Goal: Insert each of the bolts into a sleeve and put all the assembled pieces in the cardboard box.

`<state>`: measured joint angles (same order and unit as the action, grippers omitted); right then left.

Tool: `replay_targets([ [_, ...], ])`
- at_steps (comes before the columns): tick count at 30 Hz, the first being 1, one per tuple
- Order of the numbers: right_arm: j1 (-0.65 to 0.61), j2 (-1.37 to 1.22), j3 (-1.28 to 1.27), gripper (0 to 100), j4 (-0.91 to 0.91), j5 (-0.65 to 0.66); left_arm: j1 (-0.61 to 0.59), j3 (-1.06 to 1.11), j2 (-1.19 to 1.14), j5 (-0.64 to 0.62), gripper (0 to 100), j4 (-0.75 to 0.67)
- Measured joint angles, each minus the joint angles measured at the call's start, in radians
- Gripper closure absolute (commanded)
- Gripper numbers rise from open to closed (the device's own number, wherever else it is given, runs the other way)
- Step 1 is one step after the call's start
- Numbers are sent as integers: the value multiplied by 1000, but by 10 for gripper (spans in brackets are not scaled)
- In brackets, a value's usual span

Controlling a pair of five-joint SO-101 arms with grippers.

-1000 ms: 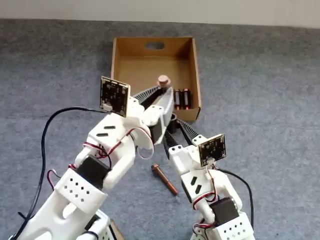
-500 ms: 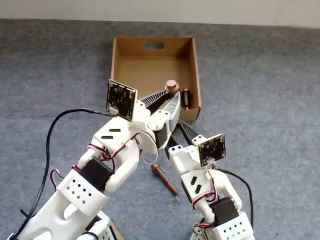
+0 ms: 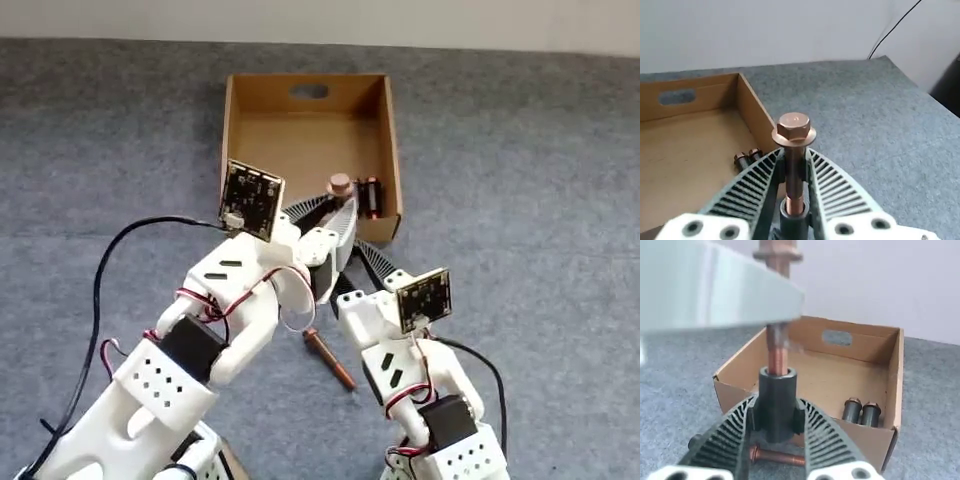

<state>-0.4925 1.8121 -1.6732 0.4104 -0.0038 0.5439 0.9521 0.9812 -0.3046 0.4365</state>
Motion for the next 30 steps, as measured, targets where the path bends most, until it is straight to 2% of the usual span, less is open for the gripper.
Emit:
replay_targets([
  [7,-2,0,0,991,0,0,2,3,0,0,992,17],
  [14,-5,-2,-2,991,2,0,9,2,0,-2,989,175],
  [22,-5,-2,-2,991,2,0,9,0,2,-2,984,204],
  [28,-5,-5,-2,991,3,0,5,-5,8,-2,841,270],
  [30,-3,-5,-2,991,3,0,0,-3,14,-2,825,307],
])
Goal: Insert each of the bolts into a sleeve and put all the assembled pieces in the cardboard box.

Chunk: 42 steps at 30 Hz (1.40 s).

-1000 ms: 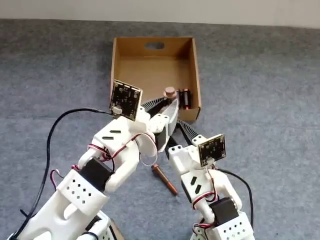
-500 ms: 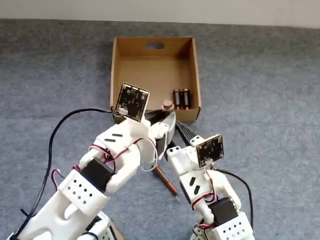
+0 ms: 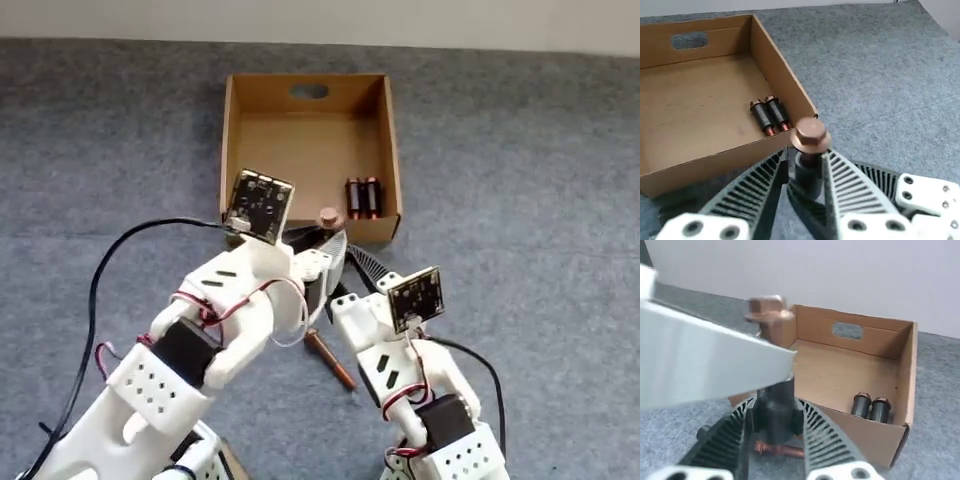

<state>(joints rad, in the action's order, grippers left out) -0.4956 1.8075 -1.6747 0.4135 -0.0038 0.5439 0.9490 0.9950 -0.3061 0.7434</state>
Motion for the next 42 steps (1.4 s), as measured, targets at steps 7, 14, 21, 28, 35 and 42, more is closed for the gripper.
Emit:
replay_targets([
  [7,0,0,0,991,0,0,-2,0,12,0,860,52],
  [14,2,2,0,991,-2,0,0,5,198,2,909,138],
  [21,2,2,0,991,-2,0,8,5,377,28,992,342],
  [28,2,2,0,991,-2,0,-117,5,548,86,991,400],
  [35,2,2,0,991,-2,0,-532,74,617,166,989,408],
  [42,2,2,0,991,-2,0,-893,313,612,522,990,305],
])
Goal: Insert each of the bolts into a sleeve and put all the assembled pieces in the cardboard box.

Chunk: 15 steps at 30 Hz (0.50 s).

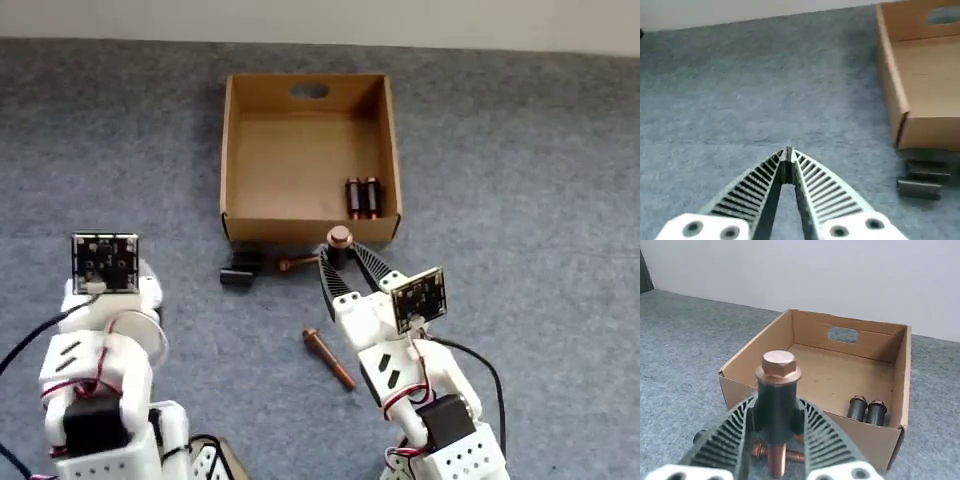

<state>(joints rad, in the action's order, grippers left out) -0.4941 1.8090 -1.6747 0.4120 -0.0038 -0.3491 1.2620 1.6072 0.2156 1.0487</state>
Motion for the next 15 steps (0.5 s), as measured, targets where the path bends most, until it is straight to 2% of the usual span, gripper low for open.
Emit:
replay_targets([
  [4,0,0,0,991,0,0,-44,146,-5,23,989,-74],
  [8,0,0,0,991,0,0,-44,275,-6,38,989,-84],
  [13,0,0,0,991,0,0,-44,327,-8,101,983,-86],
  [15,0,0,0,991,0,0,-46,333,-8,103,947,-86],
])
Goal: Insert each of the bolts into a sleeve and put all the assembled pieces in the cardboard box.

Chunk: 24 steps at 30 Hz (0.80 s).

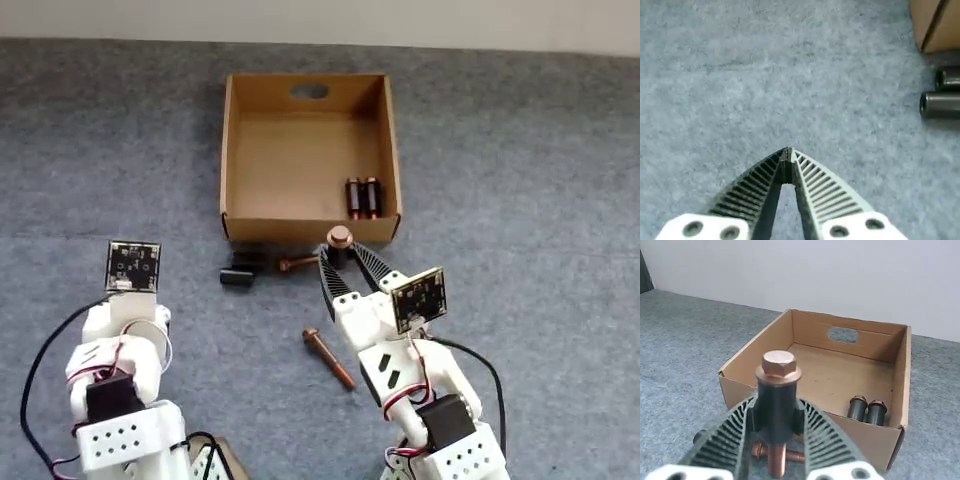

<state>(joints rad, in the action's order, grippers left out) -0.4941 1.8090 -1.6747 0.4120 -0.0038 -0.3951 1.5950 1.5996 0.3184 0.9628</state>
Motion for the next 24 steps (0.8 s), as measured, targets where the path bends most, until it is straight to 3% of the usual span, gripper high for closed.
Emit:
replay_targets([
  [4,0,0,0,991,0,0,-8,11,2,3,892,18],
  [14,0,0,0,991,38,0,-8,-25,-48,3,892,100],
  [18,0,0,0,991,38,0,-8,-152,-249,3,892,101],
  [24,0,0,0,991,38,0,52,-354,-726,3,892,100],
])
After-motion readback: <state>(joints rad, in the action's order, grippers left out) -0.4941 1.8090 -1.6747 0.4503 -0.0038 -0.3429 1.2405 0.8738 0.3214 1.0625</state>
